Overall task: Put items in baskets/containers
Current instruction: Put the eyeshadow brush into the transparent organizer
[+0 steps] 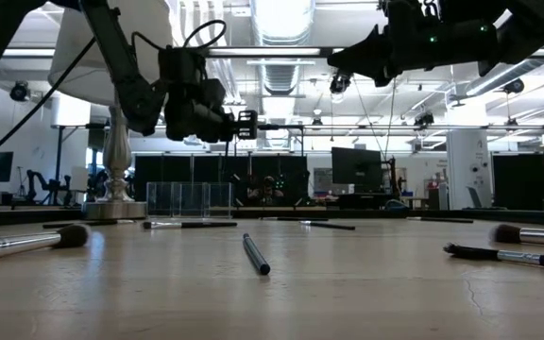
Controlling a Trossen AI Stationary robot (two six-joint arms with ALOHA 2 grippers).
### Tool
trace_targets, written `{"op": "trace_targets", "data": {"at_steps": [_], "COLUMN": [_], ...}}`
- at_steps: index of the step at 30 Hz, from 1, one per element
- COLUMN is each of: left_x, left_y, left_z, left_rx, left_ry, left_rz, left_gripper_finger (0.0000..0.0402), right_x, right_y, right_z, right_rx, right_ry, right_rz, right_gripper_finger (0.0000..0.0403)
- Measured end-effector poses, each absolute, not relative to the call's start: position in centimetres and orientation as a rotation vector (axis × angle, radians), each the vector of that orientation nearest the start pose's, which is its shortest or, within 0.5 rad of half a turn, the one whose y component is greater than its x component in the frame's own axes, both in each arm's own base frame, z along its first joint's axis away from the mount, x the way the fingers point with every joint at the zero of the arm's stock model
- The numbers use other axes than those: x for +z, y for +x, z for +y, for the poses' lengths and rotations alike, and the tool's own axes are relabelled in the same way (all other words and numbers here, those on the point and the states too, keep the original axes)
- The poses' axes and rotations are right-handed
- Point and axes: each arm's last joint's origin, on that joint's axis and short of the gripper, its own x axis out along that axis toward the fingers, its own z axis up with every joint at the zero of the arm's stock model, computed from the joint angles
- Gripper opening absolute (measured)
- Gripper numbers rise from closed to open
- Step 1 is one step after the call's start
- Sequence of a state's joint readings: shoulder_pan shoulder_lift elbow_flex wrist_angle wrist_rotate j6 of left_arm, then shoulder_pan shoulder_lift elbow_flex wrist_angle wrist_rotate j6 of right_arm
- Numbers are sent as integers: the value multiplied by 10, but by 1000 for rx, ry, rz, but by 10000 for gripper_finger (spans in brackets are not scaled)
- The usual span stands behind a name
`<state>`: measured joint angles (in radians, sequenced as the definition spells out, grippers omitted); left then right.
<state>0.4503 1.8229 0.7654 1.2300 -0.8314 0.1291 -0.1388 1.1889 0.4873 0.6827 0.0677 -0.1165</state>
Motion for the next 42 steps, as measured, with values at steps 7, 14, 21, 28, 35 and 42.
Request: {"op": "trace_targets", "data": {"at_steps": [7, 14, 21, 28, 35, 42], "left_x": [188, 183, 187, 192, 195, 193], "left_y": [302, 302, 306, 315, 320, 323], "left_z": [169, 171, 172, 175, 178, 181], "left_rx": [1247, 1243, 1185, 1150, 1178, 1163], "left_ry": [66, 42, 18, 11, 47, -4], "left_rz": [-91, -50, -84, -53, 18, 57], "left_gripper_finger": [9, 9, 9, 9, 9, 9], "right_x": [234, 235, 235, 235, 235, 235], "right_y": [242, 242, 242, 242, 242, 243], "right_z": [-35, -35, -35, -31, -28, -28], "right_rx": [-201, -201, -200, -187, -175, -173], "right_ry": [-123, -123, -123, -129, -131, -127], "right_rz": [30, 30, 29, 29, 29, 28], "right_gripper_finger": [8, 8, 8, 8, 8, 8]}}
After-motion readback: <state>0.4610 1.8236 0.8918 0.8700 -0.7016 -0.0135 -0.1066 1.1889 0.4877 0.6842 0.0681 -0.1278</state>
